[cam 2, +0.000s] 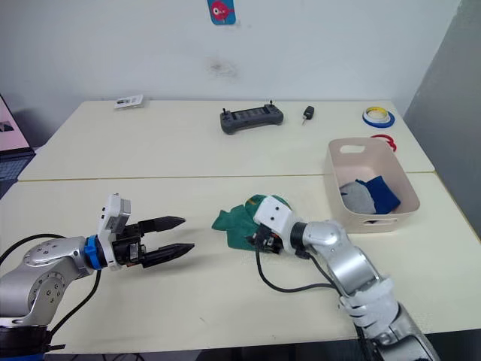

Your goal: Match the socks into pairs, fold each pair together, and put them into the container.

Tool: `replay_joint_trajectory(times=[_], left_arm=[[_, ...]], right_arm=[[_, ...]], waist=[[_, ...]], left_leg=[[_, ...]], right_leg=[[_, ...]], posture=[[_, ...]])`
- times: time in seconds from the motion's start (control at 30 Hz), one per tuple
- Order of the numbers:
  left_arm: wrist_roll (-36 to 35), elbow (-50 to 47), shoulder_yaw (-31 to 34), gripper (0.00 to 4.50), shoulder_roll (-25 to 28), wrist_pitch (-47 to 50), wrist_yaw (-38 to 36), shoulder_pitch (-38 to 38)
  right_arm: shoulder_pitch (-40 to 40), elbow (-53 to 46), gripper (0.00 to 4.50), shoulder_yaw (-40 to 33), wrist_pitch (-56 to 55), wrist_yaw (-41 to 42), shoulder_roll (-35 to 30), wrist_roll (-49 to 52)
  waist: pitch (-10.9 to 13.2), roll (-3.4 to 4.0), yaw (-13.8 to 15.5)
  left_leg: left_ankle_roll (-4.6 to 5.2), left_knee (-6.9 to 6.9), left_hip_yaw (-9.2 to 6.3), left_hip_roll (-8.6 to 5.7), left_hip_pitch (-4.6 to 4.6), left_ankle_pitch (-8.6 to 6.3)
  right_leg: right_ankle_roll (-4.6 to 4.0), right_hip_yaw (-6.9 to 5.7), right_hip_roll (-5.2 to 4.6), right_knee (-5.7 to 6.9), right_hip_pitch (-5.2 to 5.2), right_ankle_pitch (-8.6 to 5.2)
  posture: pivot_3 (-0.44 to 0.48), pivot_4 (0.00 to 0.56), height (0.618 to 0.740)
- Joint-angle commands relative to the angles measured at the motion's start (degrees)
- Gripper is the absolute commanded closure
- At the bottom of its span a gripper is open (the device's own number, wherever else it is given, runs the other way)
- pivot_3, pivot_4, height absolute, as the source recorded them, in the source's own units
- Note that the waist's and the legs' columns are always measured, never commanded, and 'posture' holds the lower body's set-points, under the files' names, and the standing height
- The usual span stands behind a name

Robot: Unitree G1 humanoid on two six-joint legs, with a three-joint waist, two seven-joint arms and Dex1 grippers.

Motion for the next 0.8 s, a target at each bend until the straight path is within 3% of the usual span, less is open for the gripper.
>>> replay_joint_trajectory(times=[0.03, 0.1, 0.27, 0.6, 0.8], left_arm=[[0.3, -2.2, 0.0, 0.0, 1.5, -1.9, -1.7, 0.8], [0.3, -2.3, 0.2, 0.0, 1.6, -2.1, -1.8, 1.1], [0.5, -2.1, 0.1, 0.0, 1.4, -2.7, -1.7, 1.4], [0.3, -1.6, -0.2, 0.0, 1.0, -3.3, -1.4, 1.1], [0.0, -0.8, -0.2, 0.0, 0.4, -3.0, -0.8, 0.0]], right_arm=[[-1.6, 0.3, 2.05, 0.1, 0.4, 0.3, 0.5, 1.3], [-2.2, 0.6, 2.58, 0.6, 0.7, 0.9, 0.4, 1.7], [-2.5, 0.8, 4.4, 1.8, 0.4, 0.8, 0.0, 1.5], [-2.2, -4.7, 4.48, -1.9, 1.7, 1.5, -1.2, 5.6], [-6.1, -8.6, 4.48, -6.9, 6.3, 1.3, 1.0, 12.4]], waist=[[0.0, 0.0, 0.0], [0.0, 0.0, 0.0], [0.0, 0.0, 0.0], [0.0, 0.0, 0.0], [0.0, 0.0, 0.0]], left_leg=[[0.0, 0.0, 0.0, 0.0, 0.0, 0.0], [0.0, -0.01, 0.0, 0.0, -0.01, 0.0], [0.0, 0.0, 0.0, 0.0, 0.0, 0.0], [0.01, 0.0, 0.0, 0.01, -0.01, 0.0], [0.01, -0.01, 0.0, 0.01, 0.0, 0.0]], right_leg=[[0.0, 0.0, 0.0, -0.01, 0.0, 0.0], [0.0, 0.0, 0.0, -0.02, 0.0, 0.0], [0.0, 0.0, -0.01, 0.0, 0.0, 0.0], [0.0, -0.01, -0.01, 0.0, 0.0, 0.0], [0.0, -0.01, 0.0, 0.01, 0.0, 0.0]], posture=[[0.0, 0.15, 0.74], [0.0, 0.15, 0.74], [0.0, 0.15, 0.74], [0.0, 0.15, 0.74], [0.0, 0.15, 0.74]])
